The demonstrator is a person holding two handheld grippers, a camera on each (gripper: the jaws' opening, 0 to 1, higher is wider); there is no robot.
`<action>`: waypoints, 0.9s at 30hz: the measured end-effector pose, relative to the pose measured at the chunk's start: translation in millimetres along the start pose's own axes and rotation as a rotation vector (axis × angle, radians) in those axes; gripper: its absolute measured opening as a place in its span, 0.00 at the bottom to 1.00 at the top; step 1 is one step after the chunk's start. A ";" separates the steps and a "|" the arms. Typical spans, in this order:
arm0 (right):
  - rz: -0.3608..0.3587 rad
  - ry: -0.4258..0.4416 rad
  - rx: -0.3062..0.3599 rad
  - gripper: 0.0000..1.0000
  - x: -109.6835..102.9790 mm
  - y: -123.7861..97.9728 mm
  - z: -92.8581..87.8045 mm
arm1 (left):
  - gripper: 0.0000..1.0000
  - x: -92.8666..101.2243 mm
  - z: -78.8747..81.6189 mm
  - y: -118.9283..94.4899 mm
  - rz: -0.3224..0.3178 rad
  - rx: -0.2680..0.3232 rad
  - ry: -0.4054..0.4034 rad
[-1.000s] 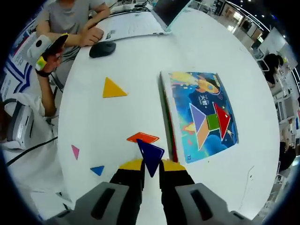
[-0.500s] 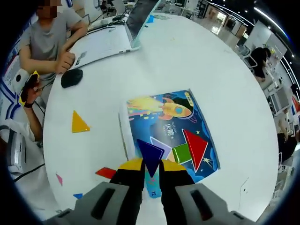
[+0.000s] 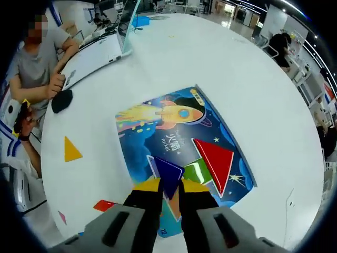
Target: Pick up the tangram pieces one by one and place each piece onto its matching region on the pattern sheet, fitting the shapes together until the outline on the sheet is completely filled by the tangram pieces
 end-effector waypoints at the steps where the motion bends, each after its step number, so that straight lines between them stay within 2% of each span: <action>1: 0.003 -0.004 -0.006 0.15 -2.2 1.1 -1.5 | 0.45 0.1 0.0 0.0 0.000 0.000 0.000; 4: 0.001 -0.031 -0.007 0.15 -0.5 0.0 -0.5 | 0.45 1.9 -1.8 0.8 -0.003 -0.004 0.001; 8: 0.000 -0.130 -0.014 0.15 -8.7 2.9 -1.6 | 0.45 3.8 -3.2 0.9 -0.008 -0.007 0.003; 11: 0.009 -0.148 -0.014 0.15 -11.7 3.8 -2.7 | 0.45 3.8 -3.3 0.6 -0.006 -0.007 0.003; 13: 0.015 -0.079 -0.010 0.15 -14.4 4.9 -5.6 | 0.45 3.2 -3.9 0.4 -0.005 -0.010 0.003; 20: 0.008 -0.073 0.005 0.16 -12.6 4.9 -6.0 | 0.45 2.8 -3.7 0.0 -0.002 -0.010 0.006; 23: 0.003 -0.080 0.016 0.16 -0.7 2.0 0.9 | 0.45 2.5 -3.5 -0.1 -0.002 -0.010 0.007; 25: 0.000 -0.083 0.019 0.22 1.2 0.4 2.8 | 0.45 1.9 -3.4 -0.2 0.000 -0.010 0.006; 26: 0.014 -0.085 0.027 0.31 -0.8 0.8 3.6 | 0.45 1.5 -3.4 -0.1 0.000 -0.010 0.006; 27: 0.074 -0.061 0.054 0.36 -13.4 2.5 4.3 | 0.45 1.3 -3.6 -0.2 0.001 -0.011 0.006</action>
Point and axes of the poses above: the point that each gripper's makers call its tool centre point, and the gripper's own axes: y roughly forward along the fingers, x roughly to its right, z roughly out of its top, the point moved 4 cm from there along -y, roughly backward along the fingers, and after that the axes turned 10 degrees about z, right-handed, at the moved point
